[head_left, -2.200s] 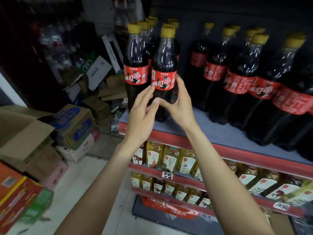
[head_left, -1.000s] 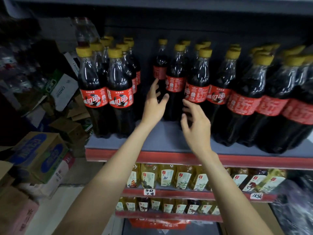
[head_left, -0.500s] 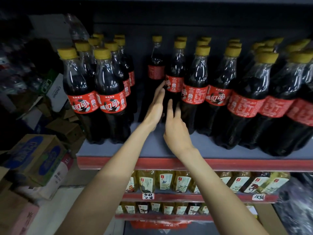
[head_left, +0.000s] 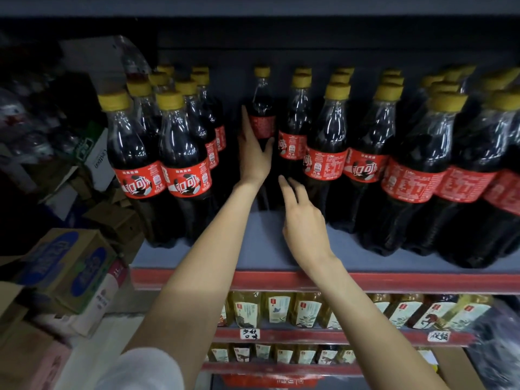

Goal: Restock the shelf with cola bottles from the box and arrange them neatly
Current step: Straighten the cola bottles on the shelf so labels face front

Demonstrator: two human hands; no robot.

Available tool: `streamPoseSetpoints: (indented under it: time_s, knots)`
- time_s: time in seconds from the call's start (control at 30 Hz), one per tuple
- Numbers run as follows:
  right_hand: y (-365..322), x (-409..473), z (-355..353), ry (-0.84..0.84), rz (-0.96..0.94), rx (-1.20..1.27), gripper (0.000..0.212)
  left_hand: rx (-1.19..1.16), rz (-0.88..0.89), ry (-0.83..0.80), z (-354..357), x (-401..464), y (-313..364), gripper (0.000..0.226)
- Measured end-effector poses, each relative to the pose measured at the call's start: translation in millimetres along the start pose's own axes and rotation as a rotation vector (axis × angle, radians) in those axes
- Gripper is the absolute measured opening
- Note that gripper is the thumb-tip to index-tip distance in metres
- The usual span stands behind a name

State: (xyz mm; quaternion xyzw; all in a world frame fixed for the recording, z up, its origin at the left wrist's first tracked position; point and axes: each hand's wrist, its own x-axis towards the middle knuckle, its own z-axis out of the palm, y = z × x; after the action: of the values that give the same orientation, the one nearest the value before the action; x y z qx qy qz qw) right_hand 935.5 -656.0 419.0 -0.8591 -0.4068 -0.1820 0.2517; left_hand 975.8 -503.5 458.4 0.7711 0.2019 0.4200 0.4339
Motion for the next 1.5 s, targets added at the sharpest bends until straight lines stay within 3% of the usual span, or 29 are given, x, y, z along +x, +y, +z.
streamPoseSetpoints:
  time_s: [0.1,0.3,0.43,0.63,0.73,0.93,1.1,1.2,1.3,1.33,1.43,1.5]
  knots:
    - [12,0,1,-0.024,-0.041,0.117,0.073,-0.023,0.001,-0.050,1,7,2,0.088]
    - [13,3,-11,0.075,-0.076,0.432,0.052,0.093,0.018,0.036,-2,-7,8,0.085]
    - [1,16,-14,-0.023,-0.079,0.567,0.062,0.161,0.046,0.091,-13,-25,12,0.085]
    - [-9,35,-4,-0.233,0.097,0.778,0.077,-0.066,-0.143,0.037,-26,-32,24,0.064]
    - [-9,46,6,-0.259,0.117,0.795,0.082,-0.045,-0.268,-0.031,-27,-34,25,0.054]
    - [-16,65,30,-0.268,0.144,0.925,0.096,-0.299,-0.201,0.042,-32,-57,18,0.046]
    - [-27,87,35,-0.179,0.249,0.895,0.084,-0.259,-0.256,0.028,-36,-64,20,0.045]
    - [-25,85,41,-0.162,0.313,0.723,0.063,-0.061,-0.129,-0.034,-41,-86,41,0.054]
    - [-12,61,49,-0.476,0.333,0.630,0.045,0.127,0.209,-0.016,-61,-127,65,0.046]
    - [-14,62,48,-0.468,0.368,0.652,0.047,0.198,0.325,0.044,-70,-139,69,0.042]
    - [-40,92,46,-0.098,0.270,0.598,0.082,0.460,0.582,0.371,-99,-152,61,0.034]
    - [-48,106,53,-0.008,0.158,0.551,0.087,0.610,0.585,0.525,-114,-148,47,0.040]
